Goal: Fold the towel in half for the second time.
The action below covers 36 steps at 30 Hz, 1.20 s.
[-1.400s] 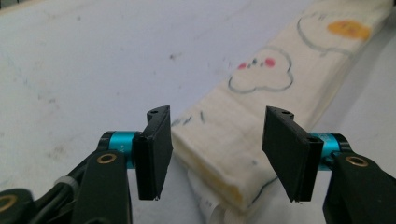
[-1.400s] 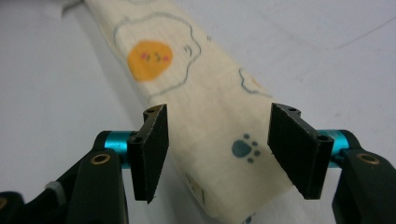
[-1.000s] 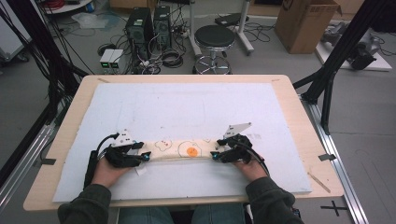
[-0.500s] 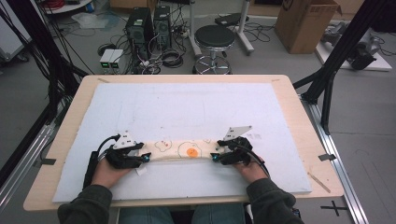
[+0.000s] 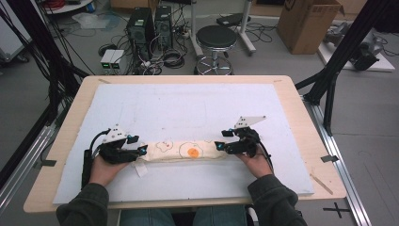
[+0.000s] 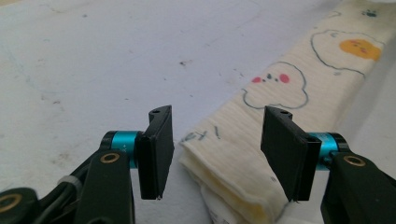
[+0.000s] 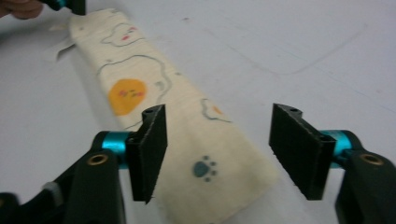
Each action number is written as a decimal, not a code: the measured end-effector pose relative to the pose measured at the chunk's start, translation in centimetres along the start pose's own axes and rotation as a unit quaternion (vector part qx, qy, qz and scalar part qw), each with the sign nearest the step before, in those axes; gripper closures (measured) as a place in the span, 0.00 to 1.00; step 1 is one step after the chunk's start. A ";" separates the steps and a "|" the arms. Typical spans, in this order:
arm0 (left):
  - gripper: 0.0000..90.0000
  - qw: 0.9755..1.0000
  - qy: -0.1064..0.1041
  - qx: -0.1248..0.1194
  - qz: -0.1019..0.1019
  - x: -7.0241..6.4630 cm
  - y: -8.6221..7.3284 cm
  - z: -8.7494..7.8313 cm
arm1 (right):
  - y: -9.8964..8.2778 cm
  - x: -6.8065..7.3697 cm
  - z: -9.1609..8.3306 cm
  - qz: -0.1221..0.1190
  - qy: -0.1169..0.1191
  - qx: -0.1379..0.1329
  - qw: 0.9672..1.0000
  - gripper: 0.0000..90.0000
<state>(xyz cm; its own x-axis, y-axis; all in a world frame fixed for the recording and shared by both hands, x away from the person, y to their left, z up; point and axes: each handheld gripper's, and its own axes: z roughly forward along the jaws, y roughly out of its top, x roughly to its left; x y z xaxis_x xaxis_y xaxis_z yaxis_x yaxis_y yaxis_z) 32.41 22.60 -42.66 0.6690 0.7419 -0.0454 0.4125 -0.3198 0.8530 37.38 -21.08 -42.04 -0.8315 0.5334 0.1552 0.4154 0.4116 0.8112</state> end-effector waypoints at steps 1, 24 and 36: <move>0.49 1.000 0.003 0.005 -0.002 0.2 0.0 0.1 | 0.0 -0.5 0.1 0.012 -0.005 0.005 1.000 0.45; 0.89 0.998 -0.017 0.064 0.000 0.5 -0.3 2.2 | -0.8 -2.0 2.3 0.047 0.032 0.065 0.996 0.91; 0.92 0.999 0.021 0.037 0.001 0.8 1.9 3.6 | 1.7 -2.9 0.8 0.029 -0.014 0.067 0.997 0.92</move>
<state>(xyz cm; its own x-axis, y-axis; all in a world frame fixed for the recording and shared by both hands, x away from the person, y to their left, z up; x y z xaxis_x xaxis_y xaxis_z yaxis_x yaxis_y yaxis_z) 35.97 20.51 -42.99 0.6435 0.7651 -0.0204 0.4564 -0.3622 0.8127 40.77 -21.31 -41.53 -0.7954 0.5781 0.1820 0.5087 0.4736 0.7190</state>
